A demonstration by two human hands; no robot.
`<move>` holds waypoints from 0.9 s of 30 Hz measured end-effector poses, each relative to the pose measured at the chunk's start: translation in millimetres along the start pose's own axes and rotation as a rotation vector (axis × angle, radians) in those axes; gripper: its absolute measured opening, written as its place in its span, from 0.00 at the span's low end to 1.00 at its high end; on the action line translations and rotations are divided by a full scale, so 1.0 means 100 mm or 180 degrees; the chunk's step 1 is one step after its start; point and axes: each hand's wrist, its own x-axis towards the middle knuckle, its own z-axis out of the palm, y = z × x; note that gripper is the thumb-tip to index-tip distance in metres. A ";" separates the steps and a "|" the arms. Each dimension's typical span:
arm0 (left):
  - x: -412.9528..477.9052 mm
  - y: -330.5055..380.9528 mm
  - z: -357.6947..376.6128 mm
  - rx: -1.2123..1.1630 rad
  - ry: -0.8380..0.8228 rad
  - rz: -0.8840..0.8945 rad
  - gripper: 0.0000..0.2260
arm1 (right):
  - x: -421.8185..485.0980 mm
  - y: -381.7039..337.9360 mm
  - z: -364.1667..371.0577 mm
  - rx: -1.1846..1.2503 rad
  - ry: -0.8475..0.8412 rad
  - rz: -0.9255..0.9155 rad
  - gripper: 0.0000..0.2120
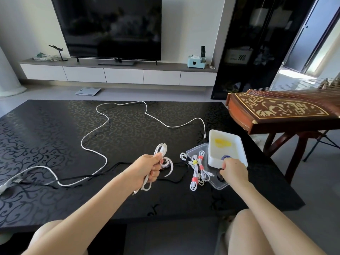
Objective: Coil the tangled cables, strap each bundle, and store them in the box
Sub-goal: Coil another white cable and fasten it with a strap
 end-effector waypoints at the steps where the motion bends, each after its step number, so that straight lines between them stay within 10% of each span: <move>1: 0.00 0.00 0.01 0.0016 -0.0016 0.0007 0.16 | 0.00 0.01 0.00 0.0161 0.0002 -0.0005 0.05; 16: -0.02 0.01 0.03 -0.0217 -0.0100 0.0031 0.16 | -0.16 -0.11 -0.26 0.0616 0.0041 0.0041 0.13; 21: -0.06 0.01 0.04 -0.0407 -0.0304 0.0087 0.16 | -0.52 -0.51 -0.38 0.2347 -0.0166 -0.1498 0.07; 24: -0.11 0.05 0.01 -0.0751 -0.0591 -0.0032 0.16 | -0.65 -0.68 -0.34 0.2036 0.0421 -0.2575 0.23; 27: -0.21 0.11 -0.04 -0.1051 -0.0995 -0.0214 0.14 | -0.65 -0.78 -0.38 0.1572 0.1385 -0.3238 0.17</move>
